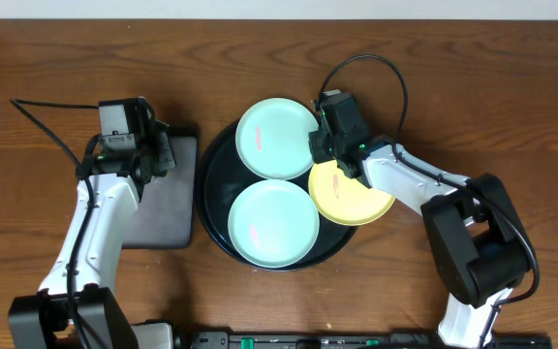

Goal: Clean dirty plates on tray and stack at the side
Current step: 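Lift the green sponge with the left gripper toward the plates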

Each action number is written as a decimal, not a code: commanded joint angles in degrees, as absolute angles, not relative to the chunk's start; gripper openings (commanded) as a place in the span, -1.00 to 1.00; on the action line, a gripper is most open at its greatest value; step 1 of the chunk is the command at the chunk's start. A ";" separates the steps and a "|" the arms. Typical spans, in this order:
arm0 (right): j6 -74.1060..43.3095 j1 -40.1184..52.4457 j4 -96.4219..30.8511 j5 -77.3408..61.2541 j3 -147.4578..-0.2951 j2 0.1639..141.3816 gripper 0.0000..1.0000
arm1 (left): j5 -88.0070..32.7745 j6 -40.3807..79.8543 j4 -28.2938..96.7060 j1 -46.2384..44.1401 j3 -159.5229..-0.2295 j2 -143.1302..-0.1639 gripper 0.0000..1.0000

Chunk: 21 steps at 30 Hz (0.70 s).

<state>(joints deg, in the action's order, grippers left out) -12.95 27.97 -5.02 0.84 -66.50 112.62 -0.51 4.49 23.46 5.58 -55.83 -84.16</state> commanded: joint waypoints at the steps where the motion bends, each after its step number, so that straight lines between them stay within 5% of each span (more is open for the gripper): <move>1: -12.78 28.21 -4.86 -2.02 -66.30 112.86 -0.98 | -1.06 5.21 22.20 5.67 -55.46 -83.79 -0.85; 21: -12.78 28.21 -10.90 -6.74 -66.32 111.15 -0.98 | -6.83 4.51 19.75 5.65 -55.46 -83.81 -0.85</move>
